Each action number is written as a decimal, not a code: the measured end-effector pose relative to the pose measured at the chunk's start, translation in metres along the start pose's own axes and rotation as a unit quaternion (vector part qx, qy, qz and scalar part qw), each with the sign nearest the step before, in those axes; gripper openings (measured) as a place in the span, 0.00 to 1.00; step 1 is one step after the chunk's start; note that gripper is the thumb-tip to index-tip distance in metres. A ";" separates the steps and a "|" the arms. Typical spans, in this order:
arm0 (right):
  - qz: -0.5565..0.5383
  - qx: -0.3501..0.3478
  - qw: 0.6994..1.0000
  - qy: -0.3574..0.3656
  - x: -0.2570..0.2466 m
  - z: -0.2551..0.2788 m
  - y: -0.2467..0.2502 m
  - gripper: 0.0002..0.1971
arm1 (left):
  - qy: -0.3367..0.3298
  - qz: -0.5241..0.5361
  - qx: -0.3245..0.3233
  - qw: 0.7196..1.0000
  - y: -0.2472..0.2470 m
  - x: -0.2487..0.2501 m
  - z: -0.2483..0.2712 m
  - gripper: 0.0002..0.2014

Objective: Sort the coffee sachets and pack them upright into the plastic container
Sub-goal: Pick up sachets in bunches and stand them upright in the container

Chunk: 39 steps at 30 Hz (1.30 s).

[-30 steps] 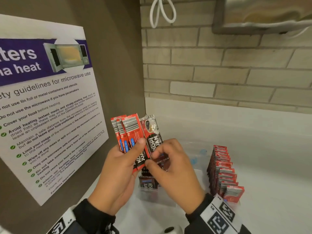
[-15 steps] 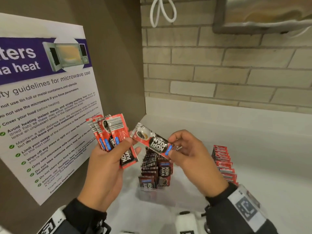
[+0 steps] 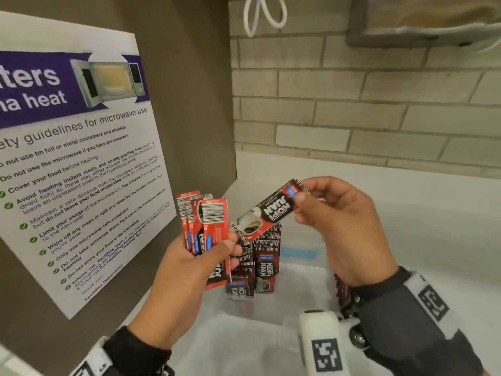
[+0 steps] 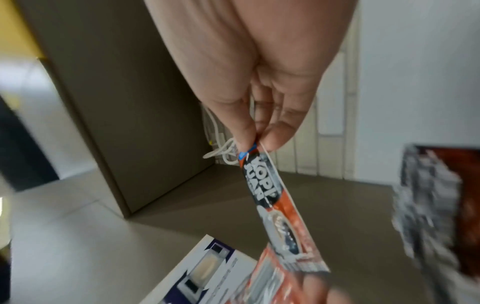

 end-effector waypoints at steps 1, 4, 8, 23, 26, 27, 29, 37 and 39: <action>0.024 0.007 0.999 0.029 -0.006 -0.001 0.004 0.08 | -0.007 0.006 0.004 1.000 0.003 0.002 -0.001 0.09; 0.166 -0.005 0.982 0.093 -0.012 -0.002 0.016 0.08 | -0.007 0.049 0.030 0.998 0.013 0.008 -0.007 0.08; 0.337 -0.028 0.936 0.100 0.015 0.005 0.019 0.11 | 0.019 0.103 0.029 0.994 0.021 0.009 -0.008 0.09; 0.445 -0.107 0.881 0.120 0.070 0.015 0.000 0.13 | 0.063 0.139 -0.055 0.987 0.020 0.001 0.000 0.20; 0.431 -0.100 0.892 0.095 0.073 0.015 0.002 0.20 | 0.057 0.124 -0.050 0.989 0.020 -0.001 0.001 0.18; 0.427 -0.098 0.895 0.083 0.073 0.015 0.003 0.21 | 0.056 0.115 -0.045 0.991 0.020 -0.003 0.001 0.15; 0.423 -0.099 0.898 0.063 0.074 0.015 0.008 0.22 | 0.060 0.096 -0.027 0.993 0.023 -0.005 0.000 0.14; 0.323 -0.046 0.934 0.144 0.047 0.024 0.002 0.08 | 0.055 0.092 -0.024 0.994 0.009 0.007 0.002 0.18; 0.227 -0.081 0.968 0.070 0.037 0.030 -0.010 0.06 | 0.051 0.105 -0.043 0.992 0.000 0.012 0.001 0.17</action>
Point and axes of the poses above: each hand's wrist, its own z-axis away from the middle knuckle, its own y-axis out of the back of the hand, x = y × z, the point moved 1 cm from there along -z, towards the middle knuckle, and after that the axes turned 13 degrees about x, right-handed, at the moved point
